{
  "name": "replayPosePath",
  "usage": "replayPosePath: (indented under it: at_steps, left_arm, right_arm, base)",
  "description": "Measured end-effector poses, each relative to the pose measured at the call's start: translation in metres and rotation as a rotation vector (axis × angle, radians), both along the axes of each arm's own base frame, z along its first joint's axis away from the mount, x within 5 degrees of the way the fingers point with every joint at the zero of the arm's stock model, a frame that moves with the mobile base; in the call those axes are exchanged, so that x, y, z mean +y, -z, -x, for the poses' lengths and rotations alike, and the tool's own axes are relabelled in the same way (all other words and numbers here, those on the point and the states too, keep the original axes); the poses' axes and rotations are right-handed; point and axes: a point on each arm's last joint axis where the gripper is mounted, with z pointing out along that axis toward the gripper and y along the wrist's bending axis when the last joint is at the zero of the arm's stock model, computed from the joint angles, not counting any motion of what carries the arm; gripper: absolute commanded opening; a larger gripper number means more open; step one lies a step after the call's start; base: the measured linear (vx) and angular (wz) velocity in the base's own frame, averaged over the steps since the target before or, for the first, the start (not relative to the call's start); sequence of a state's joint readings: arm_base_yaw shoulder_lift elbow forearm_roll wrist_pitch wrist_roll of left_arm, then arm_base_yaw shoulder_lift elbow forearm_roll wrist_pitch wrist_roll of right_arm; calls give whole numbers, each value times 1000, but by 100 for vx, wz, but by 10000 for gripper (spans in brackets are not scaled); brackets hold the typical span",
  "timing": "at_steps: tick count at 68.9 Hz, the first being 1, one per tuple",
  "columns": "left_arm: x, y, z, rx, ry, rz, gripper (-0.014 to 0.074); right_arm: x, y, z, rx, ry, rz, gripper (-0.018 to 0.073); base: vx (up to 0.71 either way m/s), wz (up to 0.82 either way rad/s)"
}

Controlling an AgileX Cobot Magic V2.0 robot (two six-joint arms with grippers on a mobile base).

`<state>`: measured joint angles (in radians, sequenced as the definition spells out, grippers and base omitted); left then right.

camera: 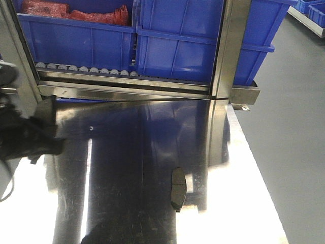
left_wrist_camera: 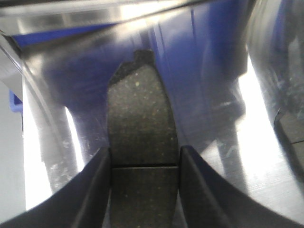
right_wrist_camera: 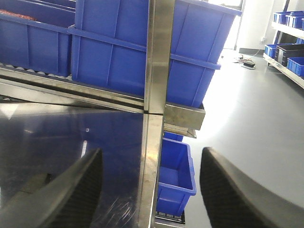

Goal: Move and align brake pads A on conveyor
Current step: 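Move the right gripper down over the other dark brake pad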

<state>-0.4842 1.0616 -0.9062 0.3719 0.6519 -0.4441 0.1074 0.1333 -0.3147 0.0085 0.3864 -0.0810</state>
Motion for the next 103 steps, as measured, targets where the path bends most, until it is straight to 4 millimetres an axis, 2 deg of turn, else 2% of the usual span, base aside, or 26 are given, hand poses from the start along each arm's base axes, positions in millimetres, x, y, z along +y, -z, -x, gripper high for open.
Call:
replayPosePath:
  at_steps: [10, 18, 31, 44, 56, 103]
  left_arm:
    - [17, -1, 34, -98, 11, 58, -6]
    - [29, 6, 59, -167, 25, 100, -6]
    - [46, 31, 97, -260, 49, 152, -6]
    - [57, 49, 120, -330, 58, 192, -6]
    - [62, 54, 129, -358, 56, 216, -6]
    - [62, 53, 130, -363, 55, 223, -6]
  right_arm:
    - [0, 0, 0, 0, 0, 0, 429]
    - [0, 0, 0, 0, 0, 0, 429]
    - [0, 0, 0, 0, 0, 0, 429]
    - [0, 0, 0, 0, 0, 0, 429]
    - [0, 0, 0, 0, 0, 0, 429]
    - [0, 0, 0, 0, 0, 0, 429]
  base:
    - [0, 0]
    - [0, 0]
    - [0, 0]
    - [0, 0]
    - [0, 0]
    - [0, 0]
